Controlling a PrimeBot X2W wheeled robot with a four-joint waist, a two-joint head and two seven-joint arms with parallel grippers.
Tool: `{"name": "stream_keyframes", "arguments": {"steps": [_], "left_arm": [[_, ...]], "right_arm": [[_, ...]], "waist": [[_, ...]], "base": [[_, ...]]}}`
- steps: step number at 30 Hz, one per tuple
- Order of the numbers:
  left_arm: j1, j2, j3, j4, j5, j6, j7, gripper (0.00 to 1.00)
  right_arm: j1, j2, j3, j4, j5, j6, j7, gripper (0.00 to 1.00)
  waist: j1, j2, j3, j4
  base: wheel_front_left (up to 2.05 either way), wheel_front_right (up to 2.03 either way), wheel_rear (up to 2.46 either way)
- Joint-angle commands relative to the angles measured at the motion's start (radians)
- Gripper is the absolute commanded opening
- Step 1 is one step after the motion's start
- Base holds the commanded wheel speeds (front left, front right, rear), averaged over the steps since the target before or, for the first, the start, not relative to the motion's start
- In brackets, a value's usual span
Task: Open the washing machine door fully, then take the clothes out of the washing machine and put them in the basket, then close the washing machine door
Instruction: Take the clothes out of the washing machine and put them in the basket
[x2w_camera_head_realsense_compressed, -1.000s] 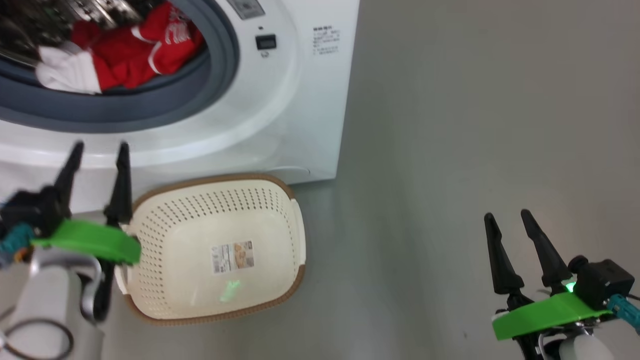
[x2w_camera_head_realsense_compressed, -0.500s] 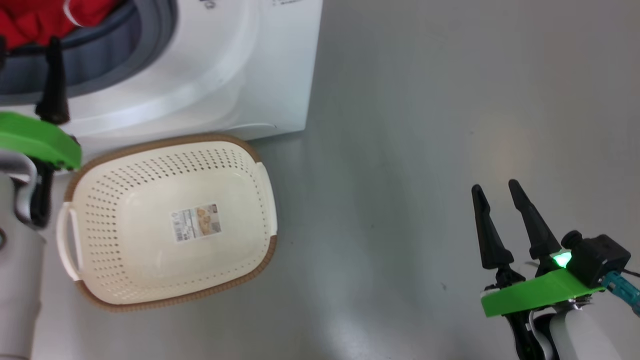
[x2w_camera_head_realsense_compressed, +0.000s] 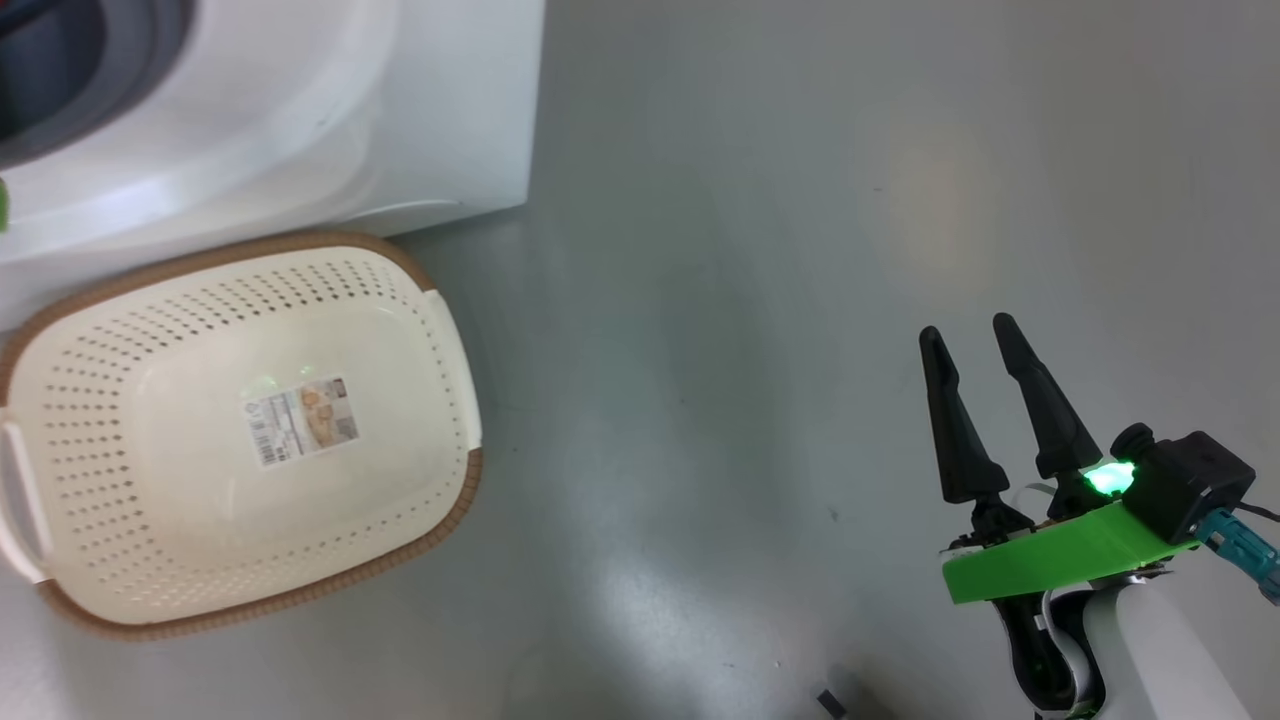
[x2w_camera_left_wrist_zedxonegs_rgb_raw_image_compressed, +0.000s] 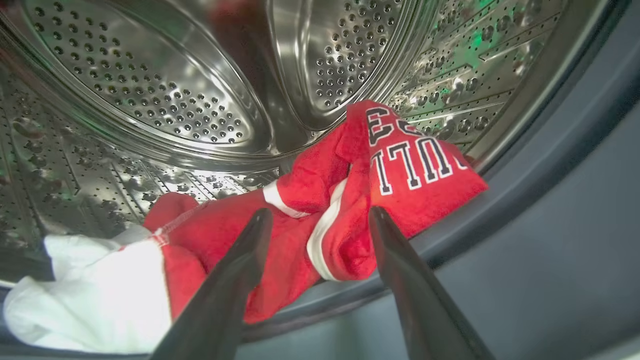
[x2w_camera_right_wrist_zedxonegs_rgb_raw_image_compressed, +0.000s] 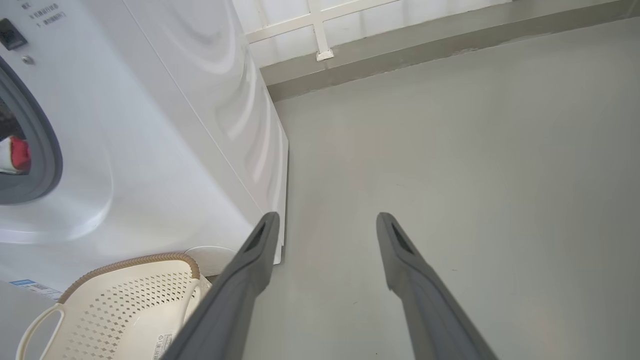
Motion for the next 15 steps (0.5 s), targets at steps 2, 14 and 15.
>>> {"name": "stream_keyframes", "arguments": {"steps": [2,14,15], "left_arm": [[-0.025,0.069,-0.011,-0.003,-0.017,-0.005,-0.005,1.00],[-0.087,0.143,-0.071,0.067,-0.066,-0.005,-0.005,1.00],[-0.088,0.143,-0.076,0.074,-0.067,-0.005,-0.005,1.00]], "right_arm": [[-0.001,-0.002,0.029,-0.028,0.011,0.008,-0.006,1.00],[-0.004,-0.002,0.052,-0.045,0.017,0.008,-0.006,1.00],[-0.004,-0.002,0.052,-0.046,0.017,0.008,-0.006,1.00]], "waist": [[0.0000,-0.0001,0.031,-0.031],[0.0000,-0.0001,0.062,-0.071],[0.0000,-0.0001,0.062,-0.072]], "base": [[0.00,0.00,0.00],[0.00,0.00,0.00],[0.00,0.00,0.00]]}}
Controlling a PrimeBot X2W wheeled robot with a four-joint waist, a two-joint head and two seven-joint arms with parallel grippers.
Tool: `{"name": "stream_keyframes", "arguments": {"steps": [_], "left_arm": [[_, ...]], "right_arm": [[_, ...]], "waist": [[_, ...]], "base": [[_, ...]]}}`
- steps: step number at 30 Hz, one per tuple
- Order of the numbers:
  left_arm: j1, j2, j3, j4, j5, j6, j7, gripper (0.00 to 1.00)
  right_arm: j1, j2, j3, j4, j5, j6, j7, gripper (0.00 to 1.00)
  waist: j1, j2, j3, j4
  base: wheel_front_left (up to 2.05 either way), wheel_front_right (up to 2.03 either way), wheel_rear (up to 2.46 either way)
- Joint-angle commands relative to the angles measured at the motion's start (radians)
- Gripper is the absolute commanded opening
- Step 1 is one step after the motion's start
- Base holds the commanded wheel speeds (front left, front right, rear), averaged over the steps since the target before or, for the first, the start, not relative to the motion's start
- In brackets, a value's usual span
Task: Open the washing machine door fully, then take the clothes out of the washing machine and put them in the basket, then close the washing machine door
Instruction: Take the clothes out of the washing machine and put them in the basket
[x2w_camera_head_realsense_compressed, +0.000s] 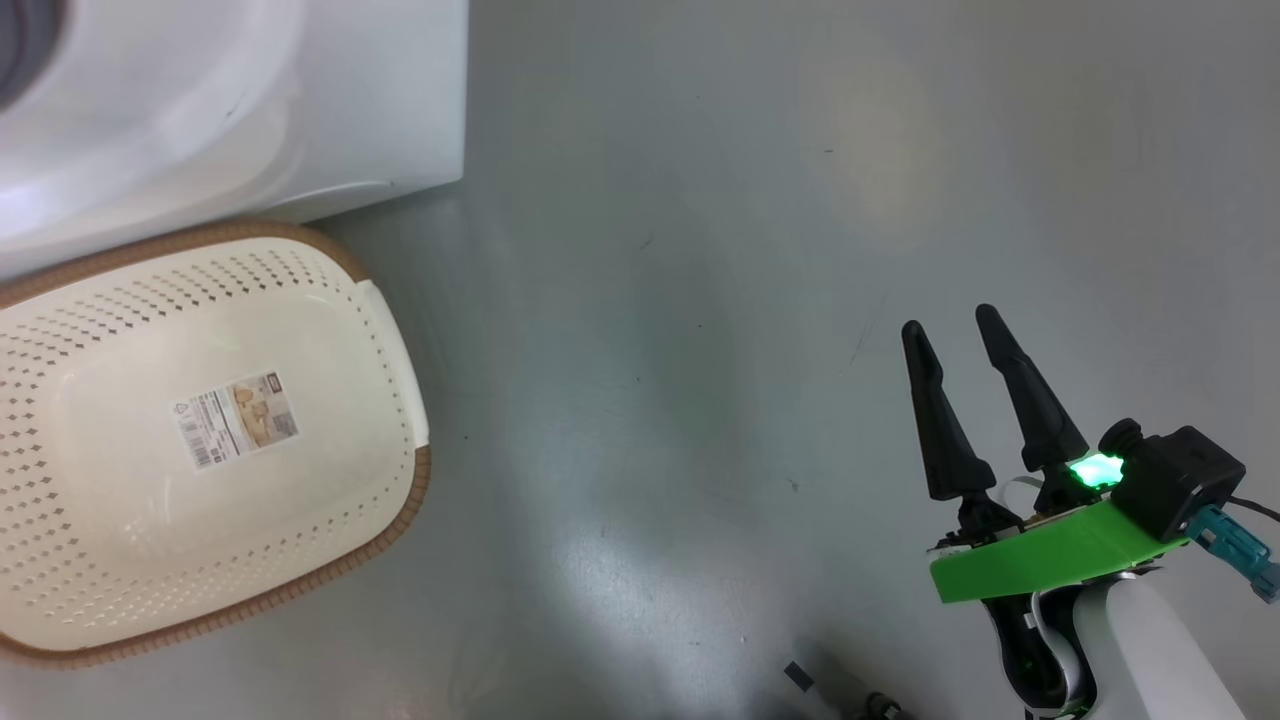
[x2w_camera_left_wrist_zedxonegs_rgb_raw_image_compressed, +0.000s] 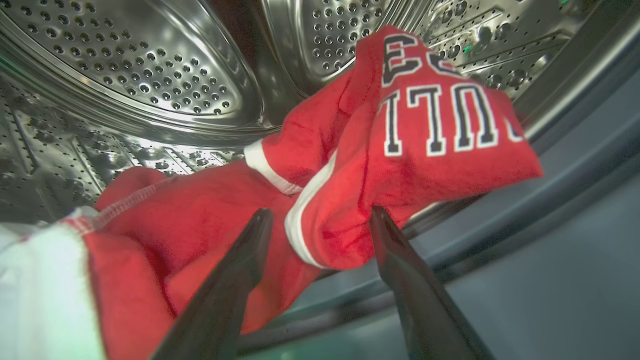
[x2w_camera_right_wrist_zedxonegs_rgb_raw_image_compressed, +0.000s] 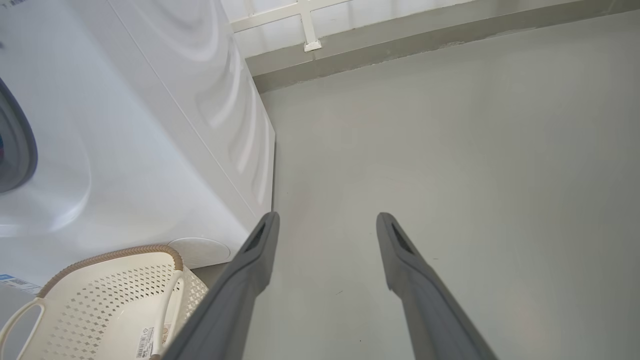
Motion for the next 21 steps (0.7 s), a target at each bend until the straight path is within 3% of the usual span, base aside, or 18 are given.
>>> {"name": "stream_keyframes", "arguments": {"steps": [1,3,4,5,7,8,16,21], "left_arm": [[-0.007,0.056,0.013,-0.007,-0.005,-0.005,-0.005,1.00],[-0.006,0.056,0.004,-0.003,-0.009,-0.005,-0.005,1.00],[-0.006,0.057,0.000,0.000,-0.012,-0.005,-0.005,0.84],[-0.005,0.056,-0.004,0.006,-0.017,-0.005,-0.005,0.49],[-0.005,0.058,-0.015,0.016,-0.025,-0.005,-0.005,0.12],[-0.005,0.058,-0.017,0.020,-0.031,-0.005,-0.005,0.00],[0.020,0.044,-0.033,0.023,-0.069,-0.005,-0.005,0.00],[0.052,0.034,0.011,-0.021,-0.072,-0.005,-0.005,0.00]], "right_arm": [[0.007,-0.002,0.023,-0.025,0.015,0.008,-0.006,1.00],[0.009,-0.002,0.024,-0.024,0.015,0.008,-0.006,1.00],[0.010,-0.002,0.025,-0.024,0.015,0.008,-0.006,1.00],[0.011,-0.002,0.025,-0.024,0.014,0.008,-0.006,1.00],[0.013,-0.002,0.027,-0.025,0.014,0.008,-0.006,1.00],[0.013,-0.002,0.027,-0.025,0.013,0.008,-0.006,1.00],[0.020,-0.002,0.017,-0.022,0.005,0.008,-0.006,1.00],[0.021,-0.002,0.015,-0.013,-0.001,0.008,-0.006,1.00]], "waist": [[0.0000,0.0000,0.001,-0.003],[0.0000,0.0000,0.000,-0.005],[0.0000,0.0000,-0.001,-0.005],[0.0000,0.0000,-0.003,-0.006],[0.0000,0.0000,-0.007,-0.007],[0.0000,0.0000,-0.010,-0.007],[0.0000,0.0000,-0.038,0.008],[0.0000,0.0000,-0.068,0.027]], "base": [[0.00,0.00,0.00],[0.00,0.00,0.00],[0.00,0.00,0.00],[0.00,0.00,0.00],[0.00,0.00,0.00],[0.00,0.00,0.00],[0.00,0.00,0.00],[0.00,0.00,0.00]]}}
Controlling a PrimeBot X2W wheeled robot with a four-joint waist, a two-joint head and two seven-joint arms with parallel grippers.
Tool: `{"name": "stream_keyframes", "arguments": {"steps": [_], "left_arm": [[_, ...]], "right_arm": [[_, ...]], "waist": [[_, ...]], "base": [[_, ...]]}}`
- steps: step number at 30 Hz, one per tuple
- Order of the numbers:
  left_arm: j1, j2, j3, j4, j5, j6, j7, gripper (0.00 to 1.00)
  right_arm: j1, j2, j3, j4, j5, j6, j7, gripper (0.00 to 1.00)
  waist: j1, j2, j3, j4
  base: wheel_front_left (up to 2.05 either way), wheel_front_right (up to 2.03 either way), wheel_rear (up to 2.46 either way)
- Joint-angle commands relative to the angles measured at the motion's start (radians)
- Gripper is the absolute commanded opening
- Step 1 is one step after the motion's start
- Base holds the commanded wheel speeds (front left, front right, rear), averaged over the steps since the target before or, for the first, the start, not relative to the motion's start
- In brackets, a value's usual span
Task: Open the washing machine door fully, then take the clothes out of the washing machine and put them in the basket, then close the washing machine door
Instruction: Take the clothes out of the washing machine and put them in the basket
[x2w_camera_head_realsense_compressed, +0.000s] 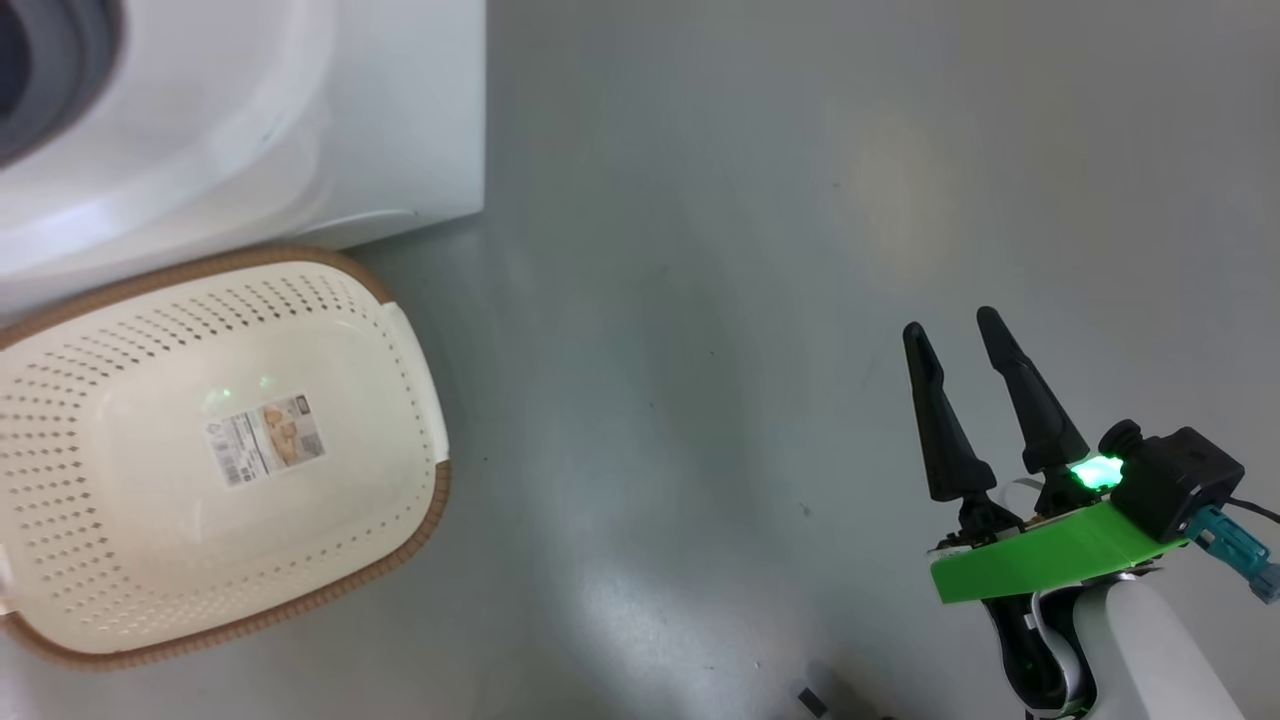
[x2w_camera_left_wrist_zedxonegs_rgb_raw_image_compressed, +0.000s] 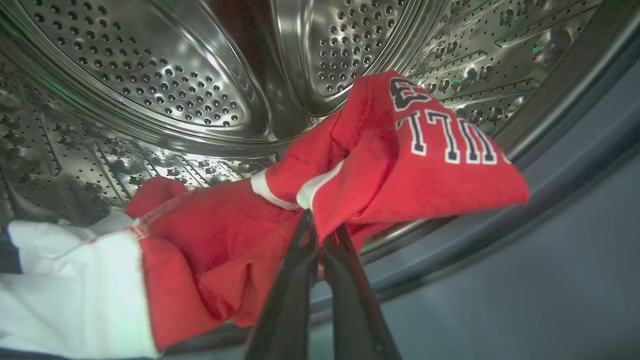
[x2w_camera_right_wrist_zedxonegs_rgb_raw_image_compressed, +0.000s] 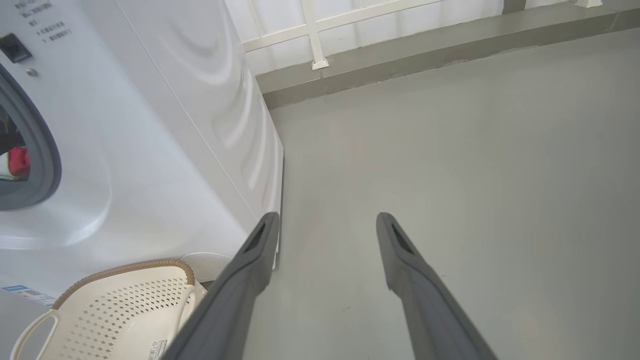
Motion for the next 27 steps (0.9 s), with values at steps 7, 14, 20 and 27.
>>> {"name": "stream_keyframes", "arguments": {"steps": [7,14,20,27], "left_arm": [[0.112,0.025,0.127,-0.117,0.036,0.003,-0.005,0.00],[0.254,-0.048,0.317,-0.275,0.082,0.001,-0.005,0.00],[0.379,-0.139,0.444,-0.442,0.156,-0.004,-0.005,0.00],[0.541,-0.236,0.506,-0.682,0.199,-0.005,-0.005,0.00]], "right_arm": [[0.027,-0.003,0.011,-0.007,-0.010,0.008,-0.006,1.00],[0.045,-0.003,-0.012,0.006,-0.024,0.008,-0.006,1.00],[0.056,-0.003,-0.045,0.005,-0.029,0.008,-0.006,1.00],[0.066,-0.003,-0.070,0.003,-0.032,0.008,-0.006,1.00]], "waist": [[0.0000,0.0000,-0.069,0.038],[0.0000,0.0000,-0.131,0.080],[0.0000,0.0000,-0.157,0.121],[0.0000,0.0000,-0.180,0.159]], "base": [[0.00,0.00,0.00],[0.00,0.00,0.00],[0.00,0.00,0.00],[0.00,0.00,0.00]]}}
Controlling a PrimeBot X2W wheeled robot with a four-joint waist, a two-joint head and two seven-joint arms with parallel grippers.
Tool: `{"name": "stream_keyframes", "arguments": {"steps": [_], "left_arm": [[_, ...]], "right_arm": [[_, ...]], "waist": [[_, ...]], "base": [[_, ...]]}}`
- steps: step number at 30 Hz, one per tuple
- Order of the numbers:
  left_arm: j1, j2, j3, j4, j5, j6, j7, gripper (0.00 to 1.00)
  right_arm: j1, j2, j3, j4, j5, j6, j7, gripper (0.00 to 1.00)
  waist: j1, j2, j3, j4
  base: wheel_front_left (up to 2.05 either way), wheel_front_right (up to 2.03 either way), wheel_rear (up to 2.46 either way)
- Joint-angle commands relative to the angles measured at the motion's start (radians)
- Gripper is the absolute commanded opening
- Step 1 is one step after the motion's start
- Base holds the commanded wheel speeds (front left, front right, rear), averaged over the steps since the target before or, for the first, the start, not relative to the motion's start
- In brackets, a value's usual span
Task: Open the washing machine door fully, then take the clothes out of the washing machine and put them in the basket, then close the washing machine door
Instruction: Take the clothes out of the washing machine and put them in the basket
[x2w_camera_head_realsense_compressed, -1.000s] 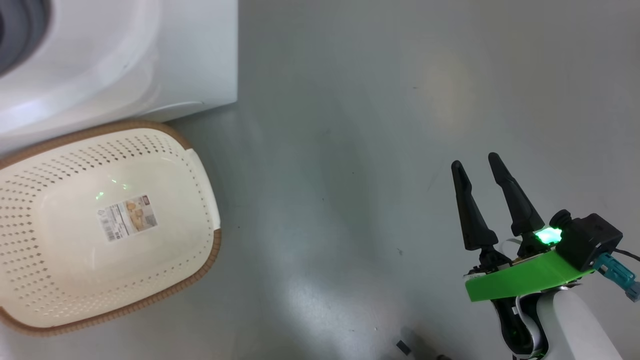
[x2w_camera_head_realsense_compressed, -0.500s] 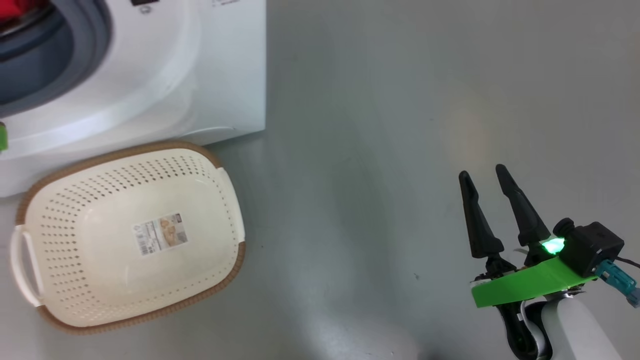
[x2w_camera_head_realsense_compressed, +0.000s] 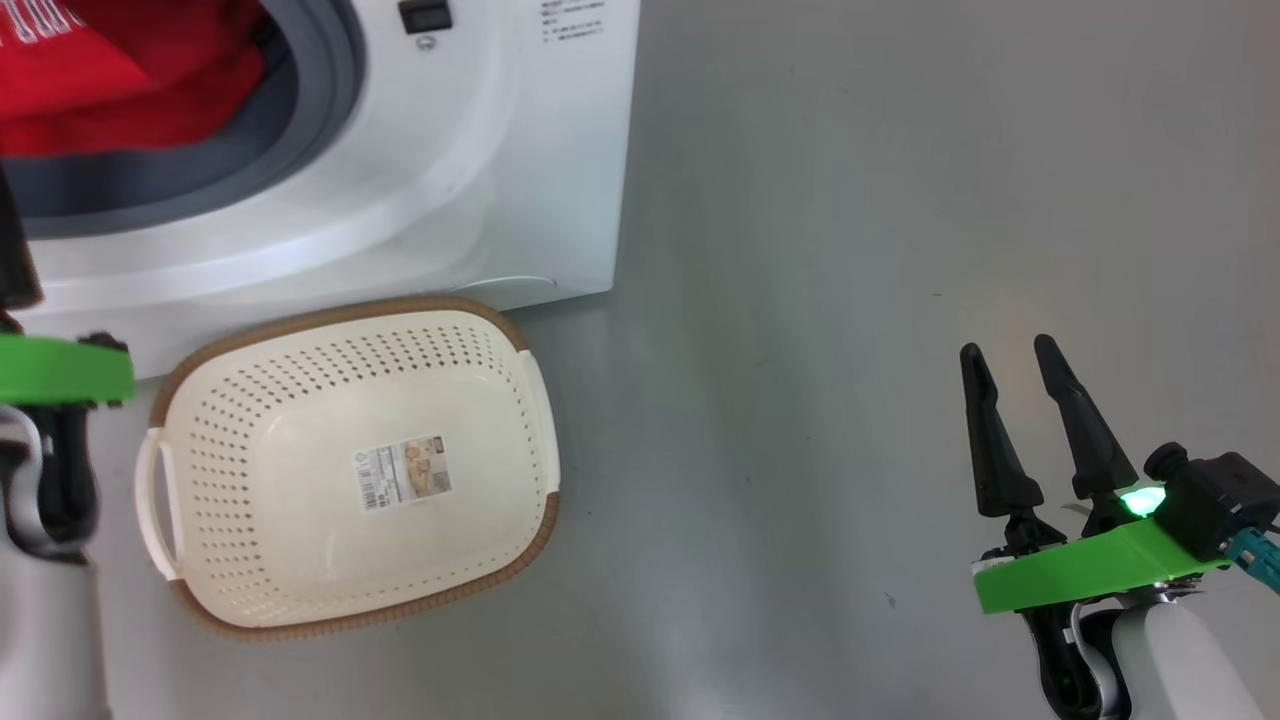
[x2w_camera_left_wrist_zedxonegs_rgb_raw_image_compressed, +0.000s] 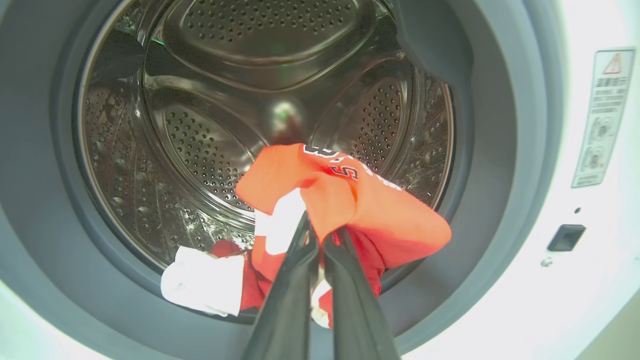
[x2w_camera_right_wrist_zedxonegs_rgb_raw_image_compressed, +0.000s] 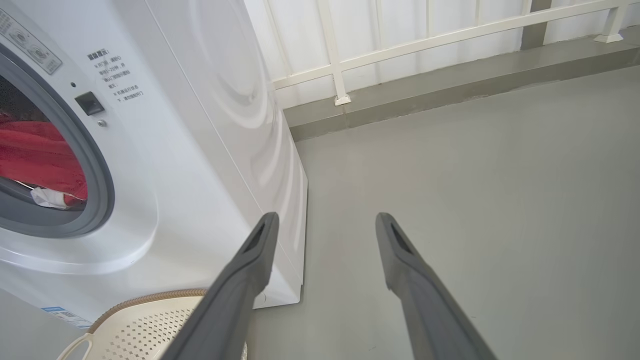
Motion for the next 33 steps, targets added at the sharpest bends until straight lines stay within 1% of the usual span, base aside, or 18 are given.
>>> {"name": "stream_keyframes", "arguments": {"steps": [1,11,14,17,20,25,33], "left_arm": [[0.046,0.028,0.038,-0.077,0.020,-0.006,-0.005,0.00],[0.198,-0.067,0.075,-0.350,0.054,-0.006,-0.005,0.00],[0.227,-0.086,0.086,-0.433,0.074,-0.006,-0.005,0.00],[0.251,-0.101,0.087,-0.475,0.076,-0.006,-0.005,0.00],[0.267,-0.111,0.075,-0.482,0.067,-0.006,-0.005,0.00],[0.281,-0.118,0.061,-0.445,0.067,-0.006,-0.005,0.00],[0.309,-0.127,0.036,-0.274,0.066,-0.006,-0.005,0.00]], "right_arm": [[0.021,-0.003,0.014,-0.023,-0.012,0.008,-0.006,1.00],[0.025,-0.003,0.002,-0.021,-0.017,0.008,-0.006,1.00],[0.025,-0.003,0.003,-0.022,-0.018,0.008,-0.006,1.00],[0.026,-0.003,0.003,-0.025,-0.018,0.008,-0.006,1.00],[0.027,-0.003,0.002,-0.025,-0.018,0.008,-0.006,1.00],[0.024,-0.003,0.010,-0.022,-0.015,0.008,-0.006,1.00],[0.017,-0.003,0.021,-0.023,-0.004,0.008,-0.006,1.00]], "waist": [[0.0000,0.0000,-0.014,0.016],[0.0000,0.0000,-0.026,0.039],[0.0000,0.0000,-0.027,0.041],[0.0000,0.0000,-0.026,0.042],[0.0000,0.0000,-0.026,0.044],[0.0000,0.0000,-0.024,0.043],[0.0000,0.0000,0.003,0.034]], "base": [[0.00,0.00,0.00],[0.00,0.00,0.00],[0.00,0.00,0.00],[0.00,0.00,0.00],[0.00,0.00,0.00],[0.00,0.00,0.00],[0.00,0.00,0.00]]}}
